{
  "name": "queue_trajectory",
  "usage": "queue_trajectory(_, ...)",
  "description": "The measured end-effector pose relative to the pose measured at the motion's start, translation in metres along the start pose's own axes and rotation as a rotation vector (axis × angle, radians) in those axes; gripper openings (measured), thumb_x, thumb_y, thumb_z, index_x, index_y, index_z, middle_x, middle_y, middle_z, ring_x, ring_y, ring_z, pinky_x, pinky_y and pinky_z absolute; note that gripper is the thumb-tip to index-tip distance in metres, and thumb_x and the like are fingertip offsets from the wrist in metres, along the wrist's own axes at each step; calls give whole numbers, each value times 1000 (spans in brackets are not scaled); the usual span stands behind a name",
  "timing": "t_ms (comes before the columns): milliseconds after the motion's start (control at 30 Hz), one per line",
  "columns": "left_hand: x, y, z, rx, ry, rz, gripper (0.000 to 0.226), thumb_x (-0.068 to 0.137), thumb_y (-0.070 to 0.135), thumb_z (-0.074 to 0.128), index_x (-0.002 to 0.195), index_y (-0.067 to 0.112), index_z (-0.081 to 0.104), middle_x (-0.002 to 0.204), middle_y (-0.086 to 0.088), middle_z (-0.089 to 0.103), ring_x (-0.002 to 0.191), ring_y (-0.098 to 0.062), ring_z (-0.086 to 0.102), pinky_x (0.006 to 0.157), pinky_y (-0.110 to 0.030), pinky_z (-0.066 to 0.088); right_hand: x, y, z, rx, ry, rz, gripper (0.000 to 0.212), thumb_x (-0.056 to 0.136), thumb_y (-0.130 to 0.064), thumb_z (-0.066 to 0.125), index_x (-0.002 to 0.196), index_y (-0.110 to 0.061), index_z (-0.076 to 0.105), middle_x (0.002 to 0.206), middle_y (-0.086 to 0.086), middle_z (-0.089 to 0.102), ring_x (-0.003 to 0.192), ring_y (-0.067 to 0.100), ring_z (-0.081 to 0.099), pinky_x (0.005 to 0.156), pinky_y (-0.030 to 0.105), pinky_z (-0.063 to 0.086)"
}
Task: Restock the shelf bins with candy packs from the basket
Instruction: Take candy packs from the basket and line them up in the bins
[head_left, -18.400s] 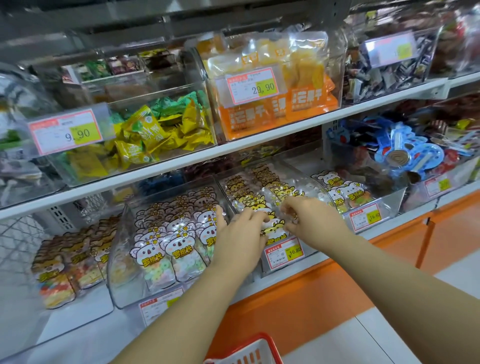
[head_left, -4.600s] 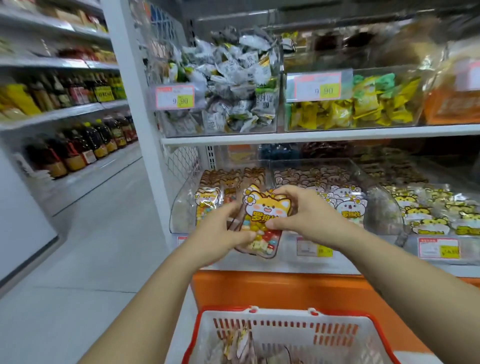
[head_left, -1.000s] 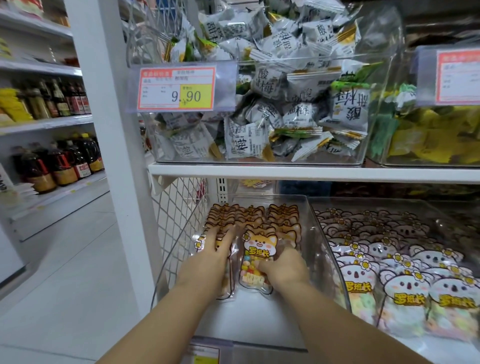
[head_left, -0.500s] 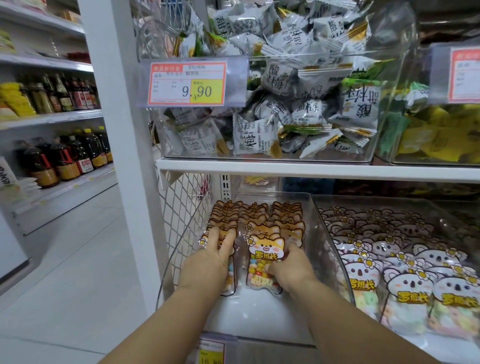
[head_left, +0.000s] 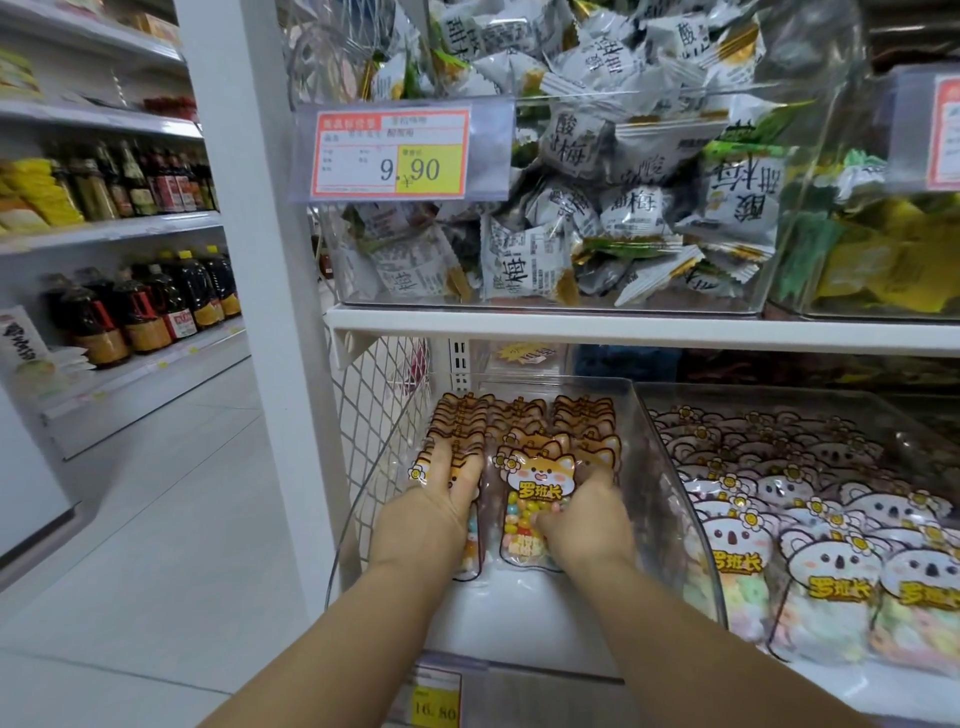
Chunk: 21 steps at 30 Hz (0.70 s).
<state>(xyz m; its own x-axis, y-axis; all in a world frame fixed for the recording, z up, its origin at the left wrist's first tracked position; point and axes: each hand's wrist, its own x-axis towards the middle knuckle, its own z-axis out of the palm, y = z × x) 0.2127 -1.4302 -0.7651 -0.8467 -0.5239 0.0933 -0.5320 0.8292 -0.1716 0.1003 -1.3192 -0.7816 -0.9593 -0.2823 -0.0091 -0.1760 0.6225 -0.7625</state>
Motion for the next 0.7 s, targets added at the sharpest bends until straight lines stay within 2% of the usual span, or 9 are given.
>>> queue_trajectory(133, -1, 0, -2, 8, 15, 5, 86, 98, 5, 45, 158, 28, -12, 165, -13, -19, 115, -28, 60, 84, -31, 49, 3, 2, -7, 85, -59, 30, 57, 74, -31, 83, 120, -17, 53, 107, 3, 67, 101, 29, 64, 81, 34, 49)
queue_trajectory(233, -3, 1, -5, 5, 21, 9, 88, 96, 4, 46, 158, 27, -12, 165, -13, -16, 118, -28, 58, 84, -32, 48, 5, 3, -8, 119, -93, 45, 44, 71, -32, 84, 106, -20, 61, 101, 0, 69, 96, 26, 65, 81, 35, 53)
queue_trajectory(333, -4, 1, -6, 5, 39, 8, 93, 95, 2, 47, 157, 25, -18, 166, -13, -15, 118, -27, 57, 85, -31, 48, 5, 6, -6, 182, -111, 77, 23, 74, -25, 84, 81, -23, 62, 92, -1, 70, 91, 25, 67, 83, 37, 56)
queue_trajectory(400, -5, 2, -6, 6, 43, 1, 94, 94, 2, 49, 157, 23, -18, 165, -13, -15, 122, -27, 55, 88, -32, 49, 6, 10, -6, 264, -112, 137, 23, 75, -15, 80, 71, -21, 58, 87, 2, 70, 88, 27, 67, 85, 41, 57)
queue_trajectory(467, -5, 2, -6, 3, 47, -7, 94, 94, 2, 49, 158, 22, -17, 165, -13, -15, 123, -27, 54, 90, -33, 49, 7, 11, -8, 342, -83, 198, 14, 73, -8, 71, 78, -15, 60, 85, 5, 68, 87, 30, 67, 85, 45, 57)
queue_trajectory(567, -5, 2, -7, -2, 57, -7, 88, 94, 3, 49, 158, 21, -8, 165, -13, -13, 120, -27, 57, 87, -31, 49, 9, 10, -5, 327, -68, 132, 27, 70, -17, 60, 96, -13, 64, 92, 4, 69, 90, 29, 66, 85, 44, 57)
queue_trajectory(700, -6, 1, -7, -7, 63, -12, 75, 95, 5, 49, 155, 21, 7, 165, -12, -11, 117, -26, 59, 82, -30, 49, 9, 7, 2, 283, -102, 75, 23, 73, -7, 66, 93, -17, 61, 85, 2, 71, 81, 27, 69, 76, 44, 60)
